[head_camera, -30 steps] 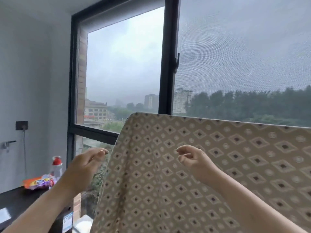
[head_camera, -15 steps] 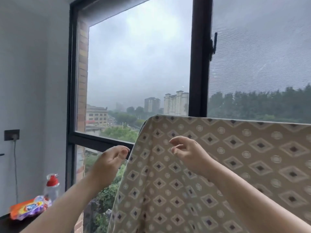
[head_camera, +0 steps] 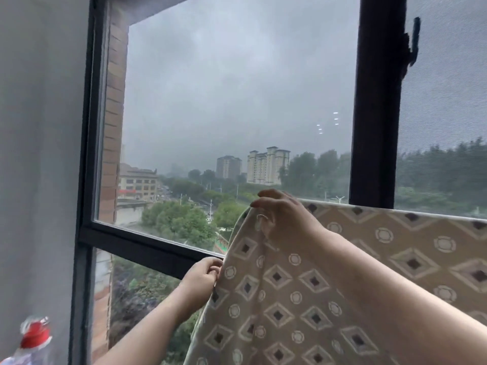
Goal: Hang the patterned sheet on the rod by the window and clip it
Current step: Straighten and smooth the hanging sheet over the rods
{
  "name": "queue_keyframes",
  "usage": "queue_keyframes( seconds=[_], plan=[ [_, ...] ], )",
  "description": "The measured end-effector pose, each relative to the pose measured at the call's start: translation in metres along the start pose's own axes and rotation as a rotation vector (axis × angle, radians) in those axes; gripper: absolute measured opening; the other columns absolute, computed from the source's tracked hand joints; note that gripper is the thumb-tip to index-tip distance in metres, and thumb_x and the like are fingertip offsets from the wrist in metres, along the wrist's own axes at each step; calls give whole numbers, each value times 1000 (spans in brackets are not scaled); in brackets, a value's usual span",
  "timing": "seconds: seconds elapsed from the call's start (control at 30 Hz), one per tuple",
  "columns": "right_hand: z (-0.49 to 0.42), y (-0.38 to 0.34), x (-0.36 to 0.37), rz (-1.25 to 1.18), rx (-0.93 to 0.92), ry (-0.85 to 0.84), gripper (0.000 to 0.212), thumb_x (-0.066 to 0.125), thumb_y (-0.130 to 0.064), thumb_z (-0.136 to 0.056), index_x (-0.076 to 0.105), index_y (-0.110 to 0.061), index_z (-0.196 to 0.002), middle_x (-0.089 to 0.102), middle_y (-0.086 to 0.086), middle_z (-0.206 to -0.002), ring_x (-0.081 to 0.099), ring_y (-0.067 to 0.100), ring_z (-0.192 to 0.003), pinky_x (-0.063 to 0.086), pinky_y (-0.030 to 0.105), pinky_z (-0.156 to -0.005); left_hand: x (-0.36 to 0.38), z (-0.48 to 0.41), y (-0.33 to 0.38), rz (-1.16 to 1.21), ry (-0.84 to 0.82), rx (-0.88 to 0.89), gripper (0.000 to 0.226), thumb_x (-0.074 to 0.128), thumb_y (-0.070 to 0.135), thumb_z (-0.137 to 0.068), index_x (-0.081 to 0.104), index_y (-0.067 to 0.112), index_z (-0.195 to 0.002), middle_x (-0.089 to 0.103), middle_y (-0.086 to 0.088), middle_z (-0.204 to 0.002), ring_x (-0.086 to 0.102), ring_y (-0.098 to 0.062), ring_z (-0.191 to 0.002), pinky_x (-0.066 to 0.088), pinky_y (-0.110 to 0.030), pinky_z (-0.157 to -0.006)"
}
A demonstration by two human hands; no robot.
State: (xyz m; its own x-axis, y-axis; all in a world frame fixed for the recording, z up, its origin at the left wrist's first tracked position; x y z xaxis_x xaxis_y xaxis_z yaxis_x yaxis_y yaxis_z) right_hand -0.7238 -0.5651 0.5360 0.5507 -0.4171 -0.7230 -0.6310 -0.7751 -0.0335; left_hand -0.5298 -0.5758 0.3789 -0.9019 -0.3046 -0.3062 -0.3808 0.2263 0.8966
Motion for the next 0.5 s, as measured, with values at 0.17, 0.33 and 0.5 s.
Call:
queue_keyframes(
  seconds=[0.17, 0.33, 0.5],
  plan=[
    [-23, -6, 23, 165, 4, -60, 35, 53, -19, -95, 64, -26, -127, 53, -2, -143, 46, 21, -132, 31, 35, -113, 17, -5, -29, 8, -308, -115, 27, 67, 23, -77, 62, 13, -101, 68, -1, -77, 49, -9, -45, 36, -20, -40],
    [-44, -16, 45, 334, 71, -56, 29, 53, -29, -97, 67, -29, -123, 63, -10, -129, 48, 20, -125, 25, 33, -110, 22, -29, -67, -39, -467, -22, 20, 69, 32, -84, 61, 16, -75, 56, 7, -56, 47, -5, -46, 37, -19, -41],
    [-58, -25, 65, 532, 196, -190, 31, 51, -40, -95, 65, -37, -123, 57, -9, -124, 40, 21, -126, 23, 40, -110, 23, -49, -126, 34, -572, -147, 46, 77, 57, -63, 76, 13, -76, 72, 2, -81, 64, -11, -81, 49, -22, -73]
  ],
)
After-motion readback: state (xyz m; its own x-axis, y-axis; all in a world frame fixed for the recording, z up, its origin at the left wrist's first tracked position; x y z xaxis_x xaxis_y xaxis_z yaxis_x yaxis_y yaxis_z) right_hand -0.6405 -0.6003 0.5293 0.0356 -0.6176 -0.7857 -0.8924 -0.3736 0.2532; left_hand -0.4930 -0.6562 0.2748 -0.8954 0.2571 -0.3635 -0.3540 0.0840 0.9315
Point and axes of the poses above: each hand's wrist, its own z-axis away from the middle knuckle, its own x-axis out of the palm, y = z × x, the point moved 5 cm from there along -z, towards the middle knuckle
